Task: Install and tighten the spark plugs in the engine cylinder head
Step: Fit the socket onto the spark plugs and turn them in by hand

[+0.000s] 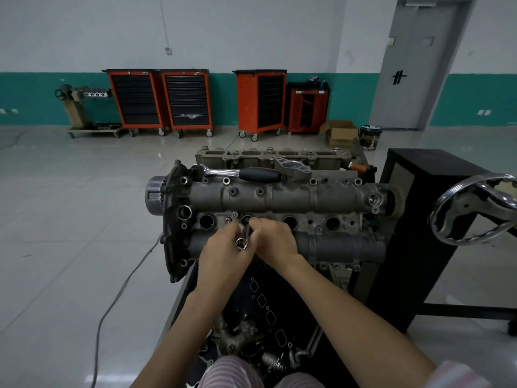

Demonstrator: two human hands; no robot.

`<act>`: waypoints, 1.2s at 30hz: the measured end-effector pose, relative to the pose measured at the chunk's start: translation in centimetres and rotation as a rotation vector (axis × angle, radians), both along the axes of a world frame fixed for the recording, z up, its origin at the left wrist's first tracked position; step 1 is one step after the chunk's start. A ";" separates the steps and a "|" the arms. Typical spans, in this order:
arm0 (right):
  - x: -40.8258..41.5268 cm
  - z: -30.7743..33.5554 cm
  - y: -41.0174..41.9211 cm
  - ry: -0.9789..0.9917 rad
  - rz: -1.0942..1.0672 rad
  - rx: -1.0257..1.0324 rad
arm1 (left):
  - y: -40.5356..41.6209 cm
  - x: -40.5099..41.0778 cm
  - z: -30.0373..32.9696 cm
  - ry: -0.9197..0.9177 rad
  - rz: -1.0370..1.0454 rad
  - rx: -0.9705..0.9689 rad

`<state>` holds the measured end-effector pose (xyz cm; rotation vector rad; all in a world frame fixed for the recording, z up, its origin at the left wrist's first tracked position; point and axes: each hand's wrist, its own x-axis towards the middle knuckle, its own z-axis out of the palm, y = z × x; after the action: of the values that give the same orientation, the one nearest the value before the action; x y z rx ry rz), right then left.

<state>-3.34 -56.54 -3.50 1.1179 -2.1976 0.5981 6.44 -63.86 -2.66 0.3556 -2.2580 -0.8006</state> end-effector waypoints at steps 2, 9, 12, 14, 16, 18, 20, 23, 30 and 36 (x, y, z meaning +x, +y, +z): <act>0.1 0.0 -0.2 -0.002 -0.020 -0.023 | 0.1 0.1 -0.1 0.039 0.077 -0.091; -0.6 -0.3 -0.1 -0.103 0.003 0.033 | 0.5 0.0 -0.3 0.026 0.100 -0.068; -0.7 -0.6 -0.2 -0.063 0.009 0.093 | 0.4 0.0 -0.2 0.011 0.051 -0.008; -0.8 -0.5 -0.2 -0.056 -0.006 0.119 | 0.5 -0.1 -0.2 0.006 0.044 -0.022; -0.6 -0.1 -0.1 -0.011 -0.041 0.112 | 0.4 0.0 0.0 0.000 0.059 -0.040; -0.2 0.0 -0.1 0.061 -0.063 0.051 | 0.3 0.0 0.2 -0.005 0.121 -0.093; 0.1 0.1 -0.1 0.075 -0.050 -0.006 | 0.4 0.0 0.3 0.012 0.187 -0.147; 0.0 -0.1 -0.1 0.015 -0.014 -0.078 | 0.7 0.0 0.3 0.009 0.199 -0.132; -0.7 -0.4 -0.2 -0.078 -0.018 0.102 | 0.7 0.1 0.7 -0.018 0.013 0.035; 0.0 0.0 -0.2 0.097 -0.076 0.001 | 0.3 0.3 1.1 -0.106 0.167 -0.109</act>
<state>-3.35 -56.79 -3.54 1.0368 -2.1468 0.5000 6.77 -63.51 -1.58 0.5377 -2.3225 -0.5830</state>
